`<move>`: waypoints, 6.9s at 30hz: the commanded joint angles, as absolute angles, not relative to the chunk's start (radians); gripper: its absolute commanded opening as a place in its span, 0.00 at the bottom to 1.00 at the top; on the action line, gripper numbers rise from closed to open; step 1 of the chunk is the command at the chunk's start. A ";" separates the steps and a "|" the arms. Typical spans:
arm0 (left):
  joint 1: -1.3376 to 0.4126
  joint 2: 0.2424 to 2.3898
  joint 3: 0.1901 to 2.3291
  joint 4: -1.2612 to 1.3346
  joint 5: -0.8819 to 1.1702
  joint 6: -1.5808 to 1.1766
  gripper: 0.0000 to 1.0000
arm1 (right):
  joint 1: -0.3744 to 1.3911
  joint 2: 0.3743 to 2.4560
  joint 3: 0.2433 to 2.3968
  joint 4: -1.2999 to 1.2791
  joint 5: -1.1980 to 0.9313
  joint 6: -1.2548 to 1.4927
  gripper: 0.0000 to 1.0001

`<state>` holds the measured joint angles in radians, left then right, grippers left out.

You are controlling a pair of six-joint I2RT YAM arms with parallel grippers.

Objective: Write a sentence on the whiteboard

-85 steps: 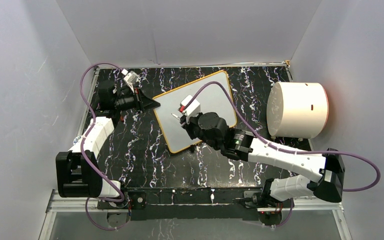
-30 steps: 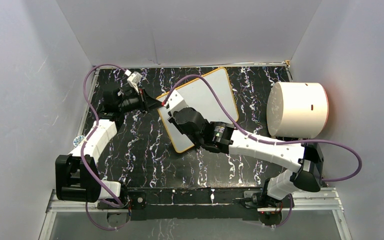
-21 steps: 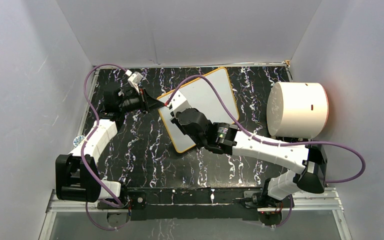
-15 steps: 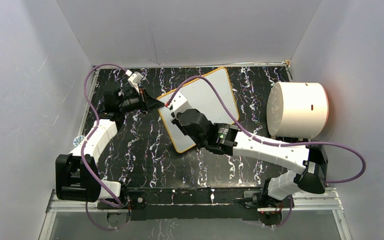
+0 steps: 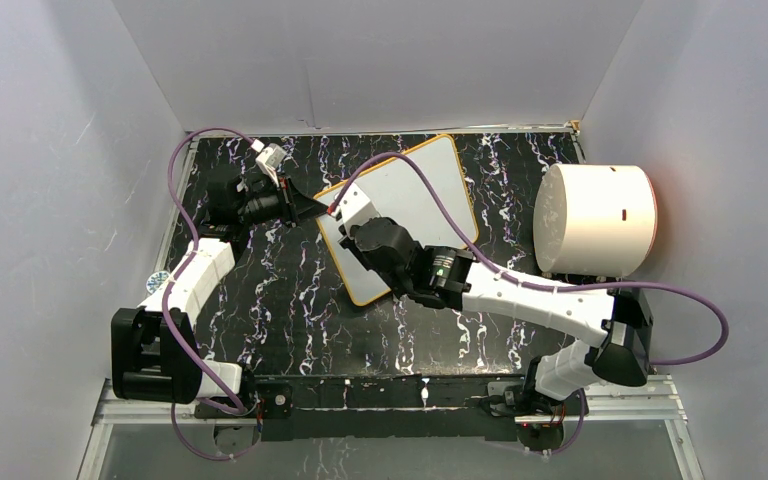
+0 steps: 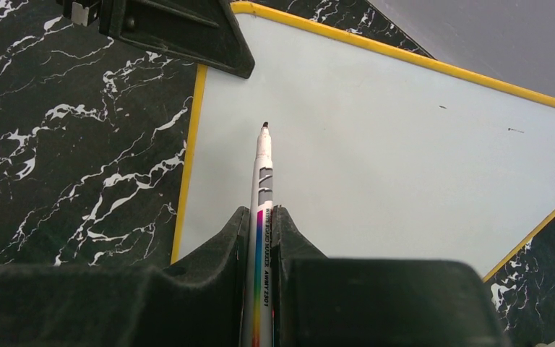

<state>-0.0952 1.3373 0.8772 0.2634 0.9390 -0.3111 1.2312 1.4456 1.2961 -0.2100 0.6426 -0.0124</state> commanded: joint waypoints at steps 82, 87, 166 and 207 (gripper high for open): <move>-0.110 1.373 0.884 0.199 0.916 -0.242 0.00 | 1.175 1.555 1.372 -0.193 0.538 -0.008 0.00; -0.110 1.375 0.885 0.199 0.916 -0.242 0.00 | 1.174 1.550 1.368 -0.221 0.532 0.028 0.00; -0.111 1.387 0.888 0.192 0.926 -0.241 0.00 | 1.151 1.529 1.312 0.024 0.543 0.002 0.00; -0.110 1.393 0.888 0.192 0.920 -0.239 0.00 | 1.121 1.495 1.276 -0.135 0.577 0.051 0.00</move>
<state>-0.0937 1.3666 0.8913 0.2554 0.9485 -0.2974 1.1328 1.5242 1.2686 -0.1074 0.5743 0.0299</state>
